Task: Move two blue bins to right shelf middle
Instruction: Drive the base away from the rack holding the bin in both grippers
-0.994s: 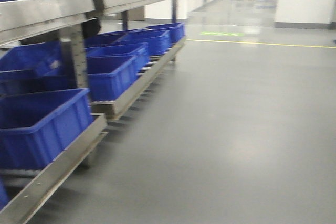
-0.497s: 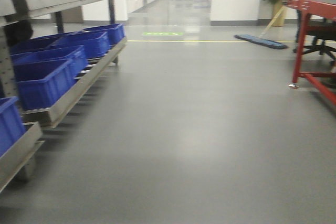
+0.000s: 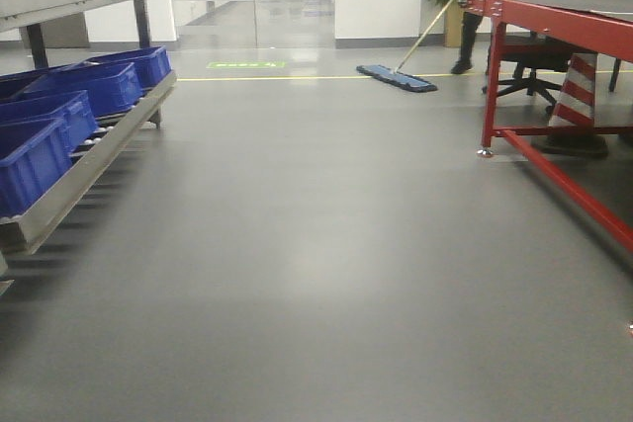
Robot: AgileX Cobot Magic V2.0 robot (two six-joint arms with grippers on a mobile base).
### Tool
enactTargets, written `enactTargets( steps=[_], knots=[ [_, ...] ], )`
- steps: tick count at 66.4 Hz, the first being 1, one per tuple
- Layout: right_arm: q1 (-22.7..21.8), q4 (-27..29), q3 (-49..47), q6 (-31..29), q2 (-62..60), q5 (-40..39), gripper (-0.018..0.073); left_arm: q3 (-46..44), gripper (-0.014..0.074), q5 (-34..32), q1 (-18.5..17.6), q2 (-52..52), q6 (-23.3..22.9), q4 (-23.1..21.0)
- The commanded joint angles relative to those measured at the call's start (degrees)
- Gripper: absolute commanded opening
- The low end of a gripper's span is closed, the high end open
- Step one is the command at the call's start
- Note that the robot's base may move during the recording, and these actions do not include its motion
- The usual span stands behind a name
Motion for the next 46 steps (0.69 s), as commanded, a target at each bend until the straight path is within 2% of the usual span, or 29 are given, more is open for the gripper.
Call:
enactTargets(
  steps=[1, 46],
  knots=[
    [-0.1, -0.4, -0.6, -0.7, -0.4, -2.7, -0.0153, -0.7, -0.0111, -1.9, -0.2, -0.9, 0.8, -1.4],
    [-0.1, -0.4, -0.6, -0.7, -0.4, -2.7, -0.0153, -0.7, -0.0111, -1.9, -0.2, -0.9, 0.8, -1.4]
  ],
)
